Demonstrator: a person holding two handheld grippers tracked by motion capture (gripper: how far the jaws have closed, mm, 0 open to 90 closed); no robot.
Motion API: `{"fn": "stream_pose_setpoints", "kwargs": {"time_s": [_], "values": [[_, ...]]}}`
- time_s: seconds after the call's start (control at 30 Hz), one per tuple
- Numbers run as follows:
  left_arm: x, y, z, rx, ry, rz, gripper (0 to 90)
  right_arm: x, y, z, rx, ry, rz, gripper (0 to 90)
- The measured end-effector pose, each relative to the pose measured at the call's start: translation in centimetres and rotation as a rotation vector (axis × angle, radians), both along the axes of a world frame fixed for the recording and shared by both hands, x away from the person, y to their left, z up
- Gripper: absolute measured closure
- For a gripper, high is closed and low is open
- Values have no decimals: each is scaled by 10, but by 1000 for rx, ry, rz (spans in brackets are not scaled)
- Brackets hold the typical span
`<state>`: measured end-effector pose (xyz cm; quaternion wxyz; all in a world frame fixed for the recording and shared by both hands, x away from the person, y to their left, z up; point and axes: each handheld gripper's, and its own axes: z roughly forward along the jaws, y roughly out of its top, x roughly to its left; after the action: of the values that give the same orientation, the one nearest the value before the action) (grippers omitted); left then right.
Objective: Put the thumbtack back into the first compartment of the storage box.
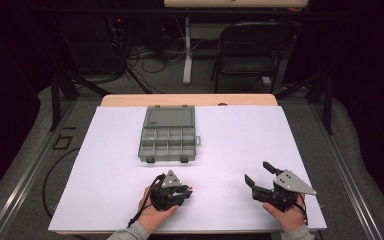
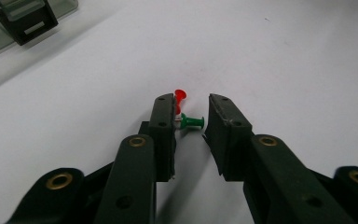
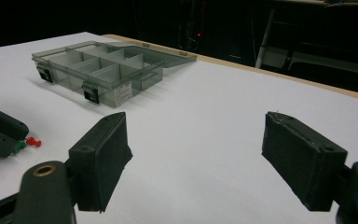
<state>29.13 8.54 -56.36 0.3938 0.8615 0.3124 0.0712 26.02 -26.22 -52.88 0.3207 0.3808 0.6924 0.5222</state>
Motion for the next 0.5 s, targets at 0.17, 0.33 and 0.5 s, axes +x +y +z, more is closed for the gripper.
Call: {"fn": "stream_pose_setpoints", "kwargs": {"time_s": [0.17,0.33,0.5], "values": [[0,1,-1,3,-9,6,788,0,0,0,-1,-1,1,221],[2,2,-1,4,-6,8,839,0,0,0,0,0,1,221],[2,3,0,11,-3,1,846,0,0,0,1,1,2,221]]}}
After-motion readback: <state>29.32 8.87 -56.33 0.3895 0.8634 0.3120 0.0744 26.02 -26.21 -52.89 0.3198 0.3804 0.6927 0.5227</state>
